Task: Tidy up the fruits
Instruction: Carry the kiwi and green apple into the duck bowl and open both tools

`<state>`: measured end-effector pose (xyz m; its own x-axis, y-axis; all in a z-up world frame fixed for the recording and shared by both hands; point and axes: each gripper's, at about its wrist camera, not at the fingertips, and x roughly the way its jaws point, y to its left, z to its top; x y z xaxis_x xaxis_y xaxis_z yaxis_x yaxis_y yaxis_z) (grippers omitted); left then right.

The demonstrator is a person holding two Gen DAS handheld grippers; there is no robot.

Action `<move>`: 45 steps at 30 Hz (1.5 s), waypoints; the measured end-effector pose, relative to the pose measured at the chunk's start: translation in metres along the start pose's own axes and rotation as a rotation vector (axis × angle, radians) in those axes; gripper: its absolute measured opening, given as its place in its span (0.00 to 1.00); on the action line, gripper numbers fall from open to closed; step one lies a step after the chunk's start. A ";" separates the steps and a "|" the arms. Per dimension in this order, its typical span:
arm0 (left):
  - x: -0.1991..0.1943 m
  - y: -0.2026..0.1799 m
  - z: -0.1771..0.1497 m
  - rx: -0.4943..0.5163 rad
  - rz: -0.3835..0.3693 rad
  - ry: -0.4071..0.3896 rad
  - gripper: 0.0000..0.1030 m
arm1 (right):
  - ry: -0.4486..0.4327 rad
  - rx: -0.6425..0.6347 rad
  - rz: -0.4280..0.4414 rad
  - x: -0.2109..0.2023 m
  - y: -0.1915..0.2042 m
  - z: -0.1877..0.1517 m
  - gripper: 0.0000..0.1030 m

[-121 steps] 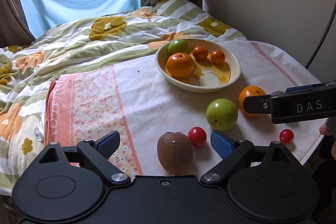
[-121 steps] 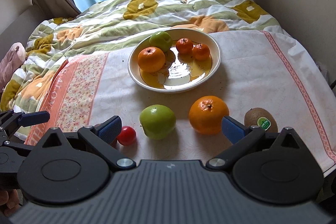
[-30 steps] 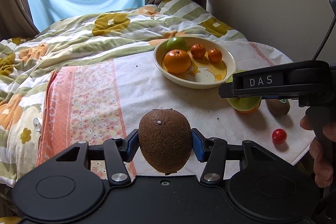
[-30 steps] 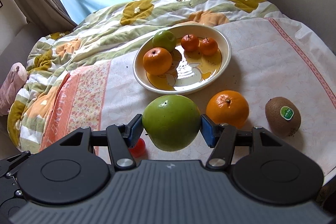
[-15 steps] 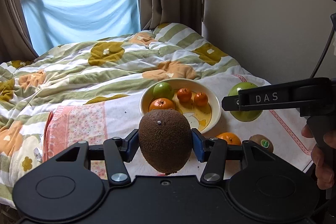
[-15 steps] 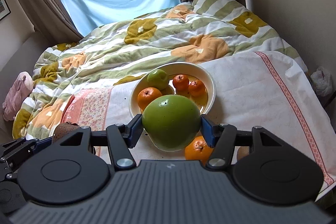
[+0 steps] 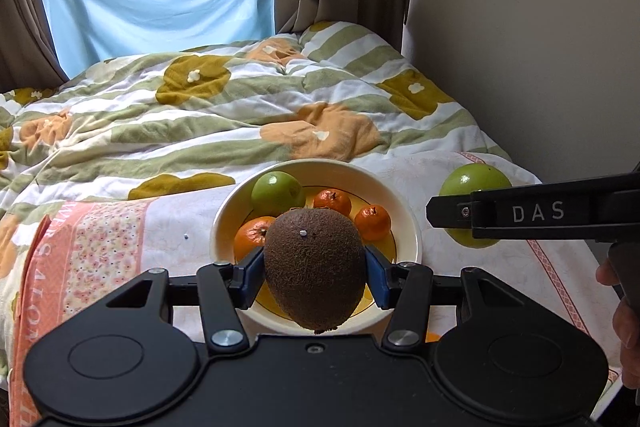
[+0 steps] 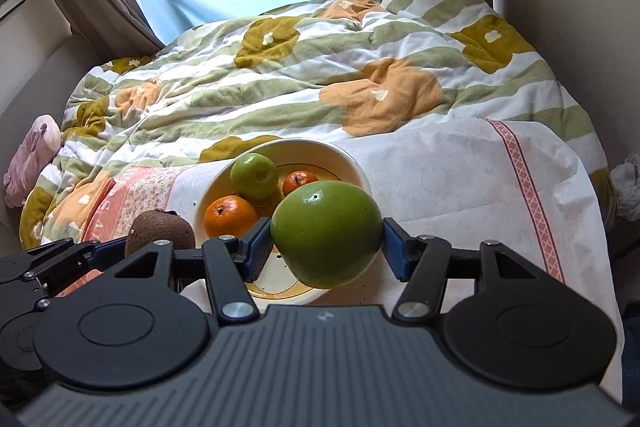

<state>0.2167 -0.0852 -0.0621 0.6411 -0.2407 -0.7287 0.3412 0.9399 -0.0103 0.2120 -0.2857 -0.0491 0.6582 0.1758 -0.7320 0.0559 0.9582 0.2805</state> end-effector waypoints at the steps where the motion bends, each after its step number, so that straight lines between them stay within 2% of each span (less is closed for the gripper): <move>1: 0.009 -0.002 0.001 -0.003 0.002 0.013 0.54 | 0.009 -0.002 0.005 0.006 -0.005 0.003 0.71; 9: 0.065 -0.013 -0.002 -0.005 0.031 0.109 0.54 | 0.062 -0.031 0.037 0.043 -0.020 0.014 0.71; 18: 0.084 -0.013 -0.008 -0.001 0.047 0.166 0.55 | 0.091 -0.043 0.057 0.061 -0.020 0.014 0.71; 19: 0.082 -0.013 -0.008 0.000 0.046 0.158 0.60 | 0.091 -0.043 0.057 0.061 -0.020 0.014 0.71; 20: 0.079 -0.013 -0.007 0.005 0.049 0.146 0.73 | 0.091 -0.044 0.058 0.061 -0.020 0.015 0.71; 22: 0.071 -0.014 -0.007 0.023 0.061 0.122 0.86 | 0.088 -0.047 0.058 0.060 -0.018 0.014 0.71; 27: 0.045 -0.005 -0.009 0.021 0.046 0.099 0.86 | 0.082 -0.070 0.064 0.054 -0.010 0.013 0.71; 29: 0.031 0.000 -0.010 0.008 0.050 0.086 0.94 | 0.080 -0.083 0.066 0.052 -0.007 0.012 0.71; 33: 0.008 0.009 -0.012 -0.016 0.067 0.053 0.95 | 0.076 -0.093 0.065 0.051 0.000 0.010 0.71; 45: -0.009 0.022 -0.020 -0.017 0.137 0.026 0.95 | 0.124 -0.135 0.068 0.080 0.016 -0.009 0.71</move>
<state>0.2048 -0.0579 -0.0692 0.6626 -0.1034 -0.7418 0.2395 0.9677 0.0791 0.2588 -0.2548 -0.1084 0.5593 0.2599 -0.7872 -0.0925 0.9632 0.2523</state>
